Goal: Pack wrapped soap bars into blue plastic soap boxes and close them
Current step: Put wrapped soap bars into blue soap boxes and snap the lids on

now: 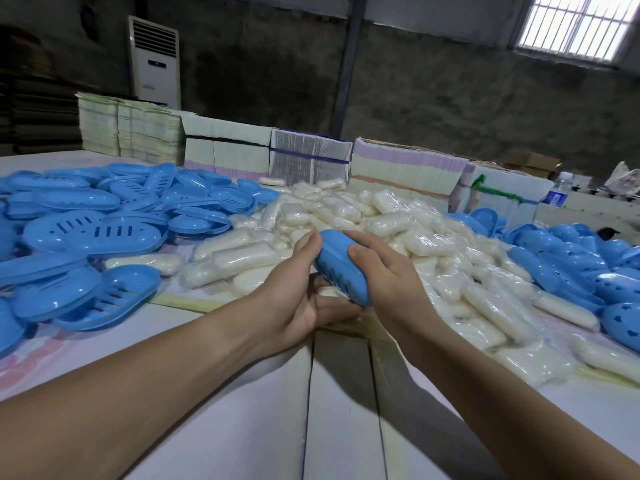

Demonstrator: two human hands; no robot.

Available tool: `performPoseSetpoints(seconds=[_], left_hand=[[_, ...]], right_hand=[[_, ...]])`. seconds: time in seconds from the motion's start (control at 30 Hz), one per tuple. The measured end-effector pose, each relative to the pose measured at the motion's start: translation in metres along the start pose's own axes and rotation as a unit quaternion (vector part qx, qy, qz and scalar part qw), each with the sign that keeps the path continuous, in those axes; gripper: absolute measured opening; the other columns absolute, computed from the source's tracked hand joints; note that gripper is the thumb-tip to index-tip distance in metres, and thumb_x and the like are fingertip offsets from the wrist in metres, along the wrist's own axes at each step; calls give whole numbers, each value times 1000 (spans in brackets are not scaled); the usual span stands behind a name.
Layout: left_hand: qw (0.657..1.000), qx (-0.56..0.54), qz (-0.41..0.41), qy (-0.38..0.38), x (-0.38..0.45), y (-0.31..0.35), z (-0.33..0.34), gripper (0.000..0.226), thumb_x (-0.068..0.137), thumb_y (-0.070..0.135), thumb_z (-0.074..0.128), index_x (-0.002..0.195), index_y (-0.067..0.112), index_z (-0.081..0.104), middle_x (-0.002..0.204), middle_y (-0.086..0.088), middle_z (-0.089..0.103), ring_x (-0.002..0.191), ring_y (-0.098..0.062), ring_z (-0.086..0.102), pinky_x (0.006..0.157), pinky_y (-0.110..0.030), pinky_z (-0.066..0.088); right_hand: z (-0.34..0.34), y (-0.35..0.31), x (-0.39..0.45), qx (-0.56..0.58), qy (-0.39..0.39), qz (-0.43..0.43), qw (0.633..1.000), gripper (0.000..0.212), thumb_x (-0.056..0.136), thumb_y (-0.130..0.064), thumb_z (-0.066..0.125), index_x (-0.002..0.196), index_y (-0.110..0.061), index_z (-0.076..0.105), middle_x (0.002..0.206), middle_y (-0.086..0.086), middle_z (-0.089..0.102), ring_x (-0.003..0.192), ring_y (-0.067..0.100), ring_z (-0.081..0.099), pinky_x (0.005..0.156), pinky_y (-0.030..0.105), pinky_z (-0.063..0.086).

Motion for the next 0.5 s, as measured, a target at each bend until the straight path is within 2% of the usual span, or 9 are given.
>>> performPoseSetpoints(seconds=[0.07, 0.23, 0.33, 0.5], left_hand=[[1000, 4, 2, -1, -1, -1, 1, 37, 108, 46, 37, 139, 30, 49, 118, -19, 66, 97, -46, 68, 89, -55, 57], [1000, -1, 6, -6, -2, 0, 4, 44, 104, 54, 40, 140, 30, 48, 130, -19, 65, 111, -46, 67, 87, -58, 58], [1000, -2, 5, -6, -3, 1, 3, 49, 101, 56, 46, 142, 28, 44, 128, -22, 65, 112, -48, 66, 90, -63, 55], [998, -61, -11, -22, -3, -1, 8, 56, 100, 57, 47, 143, 21, 46, 137, -24, 59, 114, -45, 66, 89, -60, 57]], right_hand=[[2, 2, 0, -7, -12, 9, 1000, 36, 82, -40, 53, 112, -35, 70, 110, -14, 70, 105, 5, 64, 99, 45, 49], [6, -4, -2, -14, -30, -10, 999, 31, 82, -40, 53, 108, -44, 68, 106, -17, 69, 101, 6, 64, 93, 42, 52], [10, -1, -2, -15, -36, -3, 999, 37, 80, -42, 55, 115, -39, 67, 114, -8, 67, 105, 10, 64, 95, 44, 52], [12, -5, -4, -33, -44, -15, 998, 43, 84, -43, 52, 124, -32, 64, 121, -7, 65, 113, 9, 60, 102, 42, 47]])
Point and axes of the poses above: each hand's wrist, its own x-axis towards the middle knuckle, its own z-axis out of the palm, y = z × x, the point moved 10 cm from there along x, towards the middle knuckle
